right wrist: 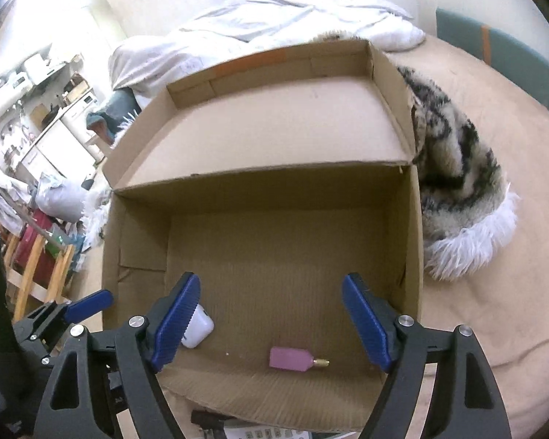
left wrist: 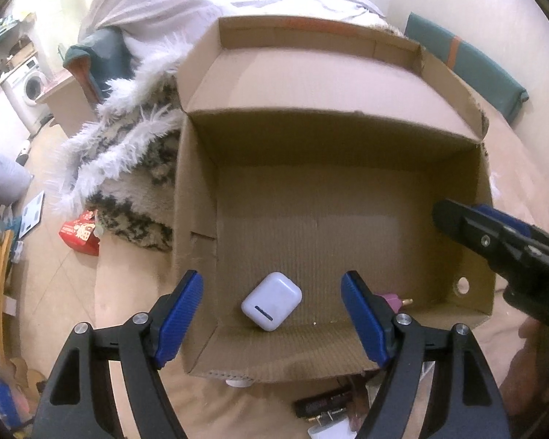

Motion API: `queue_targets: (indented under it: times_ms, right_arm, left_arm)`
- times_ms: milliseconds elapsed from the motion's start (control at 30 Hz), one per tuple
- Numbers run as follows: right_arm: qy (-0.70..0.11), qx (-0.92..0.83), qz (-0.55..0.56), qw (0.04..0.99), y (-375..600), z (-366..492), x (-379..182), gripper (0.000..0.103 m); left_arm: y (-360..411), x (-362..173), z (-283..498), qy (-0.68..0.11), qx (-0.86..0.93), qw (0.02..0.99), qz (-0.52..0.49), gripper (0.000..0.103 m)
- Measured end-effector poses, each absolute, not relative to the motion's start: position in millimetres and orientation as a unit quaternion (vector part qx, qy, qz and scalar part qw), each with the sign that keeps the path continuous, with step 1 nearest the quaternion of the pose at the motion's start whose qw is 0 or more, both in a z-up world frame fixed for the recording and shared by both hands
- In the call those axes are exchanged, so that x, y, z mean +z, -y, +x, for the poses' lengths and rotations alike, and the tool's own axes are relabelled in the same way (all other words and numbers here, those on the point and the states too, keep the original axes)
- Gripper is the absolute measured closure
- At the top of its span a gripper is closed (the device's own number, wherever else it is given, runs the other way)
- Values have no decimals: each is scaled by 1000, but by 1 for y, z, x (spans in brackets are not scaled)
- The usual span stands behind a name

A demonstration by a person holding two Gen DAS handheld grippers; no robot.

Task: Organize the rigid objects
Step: 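Withdraw both grippers from the box toward the remaining items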

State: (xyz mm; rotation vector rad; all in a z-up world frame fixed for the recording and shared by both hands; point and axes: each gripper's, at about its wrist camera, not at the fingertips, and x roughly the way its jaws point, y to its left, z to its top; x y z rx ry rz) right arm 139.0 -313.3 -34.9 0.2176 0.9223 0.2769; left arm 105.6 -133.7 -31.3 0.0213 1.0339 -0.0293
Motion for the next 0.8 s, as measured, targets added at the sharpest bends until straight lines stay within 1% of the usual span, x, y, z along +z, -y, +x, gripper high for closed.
queue_targets:
  times_ms: [133, 367, 800]
  right_arm:
    - [-433, 135, 110, 884, 317, 123, -24, 18]
    - [-417, 160, 96, 890, 317, 88, -6, 18]
    - [-449, 134, 111, 877, 326, 40, -27, 18]
  left_arm:
    - [120, -20, 96, -487, 0, 873, 9, 27]
    - [90, -12, 70, -491, 21, 871, -31, 27]
    - [52, -25, 33, -516, 63, 851, -74, 27]
